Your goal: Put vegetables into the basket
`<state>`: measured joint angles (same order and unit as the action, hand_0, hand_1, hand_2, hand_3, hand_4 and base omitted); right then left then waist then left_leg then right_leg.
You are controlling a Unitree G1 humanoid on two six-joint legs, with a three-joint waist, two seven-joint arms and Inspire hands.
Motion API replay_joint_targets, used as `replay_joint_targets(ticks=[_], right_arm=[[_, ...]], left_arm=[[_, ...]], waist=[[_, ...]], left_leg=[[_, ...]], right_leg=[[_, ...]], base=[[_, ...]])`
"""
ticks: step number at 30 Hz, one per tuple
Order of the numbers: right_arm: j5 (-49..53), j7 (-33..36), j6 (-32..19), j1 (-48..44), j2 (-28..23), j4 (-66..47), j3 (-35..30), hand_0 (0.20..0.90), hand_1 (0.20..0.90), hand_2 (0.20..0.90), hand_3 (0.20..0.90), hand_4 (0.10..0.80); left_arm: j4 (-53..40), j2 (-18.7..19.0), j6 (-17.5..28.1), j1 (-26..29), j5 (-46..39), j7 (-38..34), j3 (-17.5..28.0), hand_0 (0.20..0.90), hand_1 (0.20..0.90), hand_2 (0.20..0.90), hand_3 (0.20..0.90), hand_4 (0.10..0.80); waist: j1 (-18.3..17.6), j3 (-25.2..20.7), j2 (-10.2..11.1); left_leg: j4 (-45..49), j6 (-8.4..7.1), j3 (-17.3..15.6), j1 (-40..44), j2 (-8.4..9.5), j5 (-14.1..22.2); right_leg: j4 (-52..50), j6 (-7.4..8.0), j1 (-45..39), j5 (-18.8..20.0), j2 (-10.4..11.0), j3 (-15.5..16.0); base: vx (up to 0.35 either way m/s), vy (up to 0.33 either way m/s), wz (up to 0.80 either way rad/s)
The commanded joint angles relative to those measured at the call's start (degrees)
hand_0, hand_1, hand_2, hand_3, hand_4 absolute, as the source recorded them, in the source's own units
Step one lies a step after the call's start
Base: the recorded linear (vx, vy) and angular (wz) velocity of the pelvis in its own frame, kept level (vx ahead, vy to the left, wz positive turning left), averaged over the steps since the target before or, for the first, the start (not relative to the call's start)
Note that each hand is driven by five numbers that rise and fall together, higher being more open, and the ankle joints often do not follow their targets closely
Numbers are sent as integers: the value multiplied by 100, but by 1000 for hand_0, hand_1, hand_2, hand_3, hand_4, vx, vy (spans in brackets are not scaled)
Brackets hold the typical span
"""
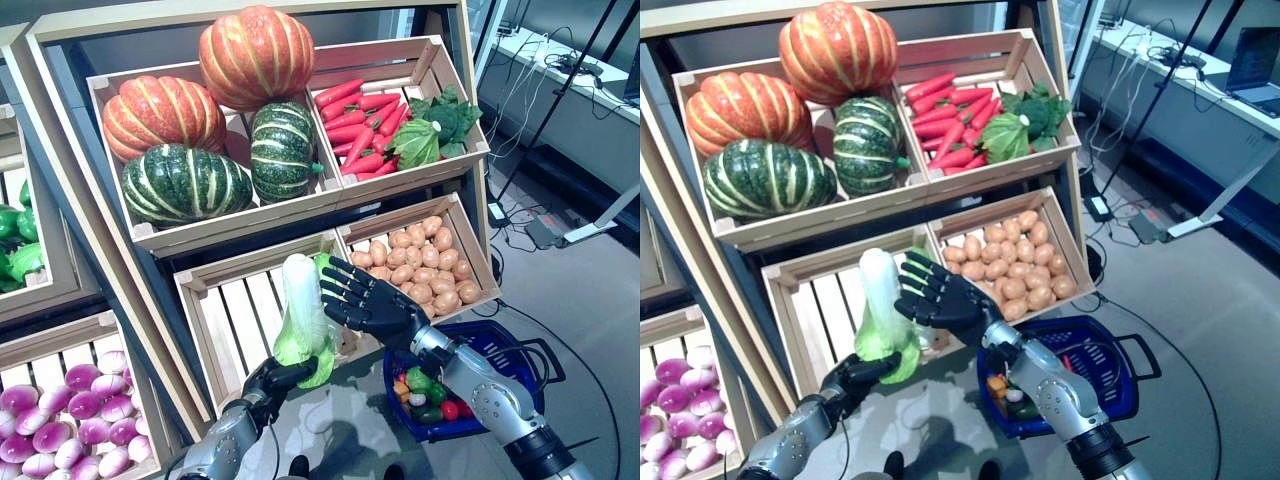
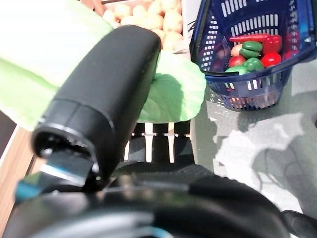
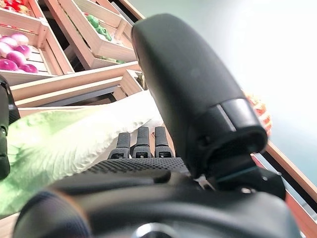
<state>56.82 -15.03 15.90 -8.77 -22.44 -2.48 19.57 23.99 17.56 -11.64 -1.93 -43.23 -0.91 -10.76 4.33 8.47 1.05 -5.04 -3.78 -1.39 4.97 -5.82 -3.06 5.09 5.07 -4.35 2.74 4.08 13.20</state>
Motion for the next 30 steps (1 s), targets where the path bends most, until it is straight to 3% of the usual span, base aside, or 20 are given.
replay_joint_targets(ticks=[1, 11, 17, 22, 30], right_arm=[[311, -295, -127, -431, 257, -277, 267, 900, 900, 900, 900, 800], [-382, 1062, -600, -446, 216, -157, 56, 900, 900, 900, 900, 800], [-515, 1425, -628, -547, 210, -26, -32, 900, 900, 900, 900, 800], [-552, 1554, -574, -636, 237, 131, -104, 900, 900, 900, 900, 800], [-190, 1218, -487, -767, 238, 396, -180, 900, 900, 900, 900, 800]], left_arm=[[-230, 127, 405, 802, 213, 597, -273, 300, 300, 300, 300, 400], [-317, 201, 482, 823, 256, 438, -365, 300, 300, 300, 300, 400], [-270, 209, 479, 887, 294, 414, -381, 300, 300, 300, 300, 400], [-265, 208, 434, 920, 328, 420, -361, 300, 300, 300, 300, 400], [-284, 228, 354, 958, 380, 506, -359, 300, 300, 300, 300, 400]], waist=[[42, -274, 123], [-42, -263, 88], [-43, -267, 74], [-22, -277, 78], [11, -308, 100]], left_leg=[[4, -128, 22, -34, 59, 209], [4, -115, 12, -11, 47, 205], [4, -103, 19, 4, 39, 204], [4, -104, 24, 9, 32, 213], [4, -108, 45, 36, 33, 227]], right_leg=[[-9, 247, -231, -8, 385, 139], [-9, 253, -224, 2, 382, 43], [-9, 245, -234, 4, 384, 24], [-9, 243, -241, -1, 387, 22], [-9, 243, -261, 2, 383, 27]], base=[[0, 0, 0], [0, 0, 0], [0, 0, 0], [0, 0, 0], [0, 0, 0]])
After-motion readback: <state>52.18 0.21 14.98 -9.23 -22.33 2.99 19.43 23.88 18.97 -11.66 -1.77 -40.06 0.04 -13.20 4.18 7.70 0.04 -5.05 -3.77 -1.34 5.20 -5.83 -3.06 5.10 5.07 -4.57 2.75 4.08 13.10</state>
